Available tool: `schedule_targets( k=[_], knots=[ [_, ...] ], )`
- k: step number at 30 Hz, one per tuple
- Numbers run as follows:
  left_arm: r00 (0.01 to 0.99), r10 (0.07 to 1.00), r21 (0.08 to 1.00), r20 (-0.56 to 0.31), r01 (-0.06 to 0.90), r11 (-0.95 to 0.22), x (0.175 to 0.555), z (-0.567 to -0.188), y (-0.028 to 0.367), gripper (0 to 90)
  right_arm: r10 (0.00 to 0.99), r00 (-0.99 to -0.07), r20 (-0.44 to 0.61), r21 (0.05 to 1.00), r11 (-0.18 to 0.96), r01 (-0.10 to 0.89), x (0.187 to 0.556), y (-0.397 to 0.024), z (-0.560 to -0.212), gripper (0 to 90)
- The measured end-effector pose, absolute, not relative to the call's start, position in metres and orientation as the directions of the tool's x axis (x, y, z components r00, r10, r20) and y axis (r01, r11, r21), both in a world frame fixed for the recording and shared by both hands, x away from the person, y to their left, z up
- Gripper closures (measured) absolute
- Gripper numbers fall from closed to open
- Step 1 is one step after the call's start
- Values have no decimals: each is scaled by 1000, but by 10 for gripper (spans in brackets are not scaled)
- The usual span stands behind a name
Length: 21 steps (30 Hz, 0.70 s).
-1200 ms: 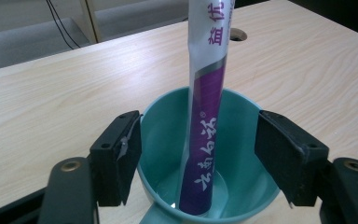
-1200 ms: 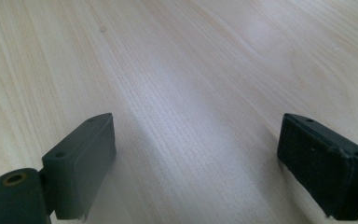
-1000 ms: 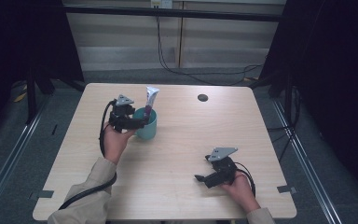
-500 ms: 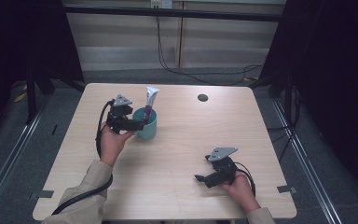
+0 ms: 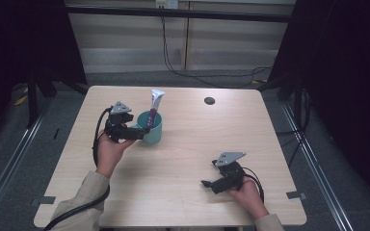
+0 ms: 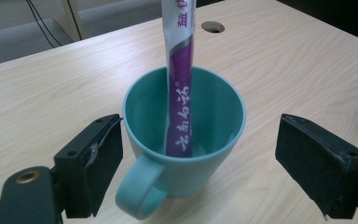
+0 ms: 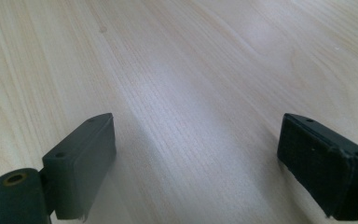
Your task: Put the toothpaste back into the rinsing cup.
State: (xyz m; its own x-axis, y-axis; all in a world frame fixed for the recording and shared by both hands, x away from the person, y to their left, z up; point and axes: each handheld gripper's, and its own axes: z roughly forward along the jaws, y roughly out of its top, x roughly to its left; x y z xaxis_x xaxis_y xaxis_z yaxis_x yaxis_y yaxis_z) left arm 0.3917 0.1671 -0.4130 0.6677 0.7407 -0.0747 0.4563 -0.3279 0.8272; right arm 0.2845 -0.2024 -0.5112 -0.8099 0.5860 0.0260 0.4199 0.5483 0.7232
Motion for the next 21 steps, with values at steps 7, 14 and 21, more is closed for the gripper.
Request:
schedule_targets(
  k=[7,14,21],
  knots=[
    [677,733,830,-71,447,-333,384,-414,171,148,585,-810,26,723,549,419,285,-202,-511,108],
    [684,725,827,-78,451,-336,378,-418,176,138,586,-810,27,723,548,421,284,-202,-511,107],
    [688,722,825,-71,447,-346,370,-424,183,138,586,-810,27,723,548,421,284,-202,-511,107]
  ],
)
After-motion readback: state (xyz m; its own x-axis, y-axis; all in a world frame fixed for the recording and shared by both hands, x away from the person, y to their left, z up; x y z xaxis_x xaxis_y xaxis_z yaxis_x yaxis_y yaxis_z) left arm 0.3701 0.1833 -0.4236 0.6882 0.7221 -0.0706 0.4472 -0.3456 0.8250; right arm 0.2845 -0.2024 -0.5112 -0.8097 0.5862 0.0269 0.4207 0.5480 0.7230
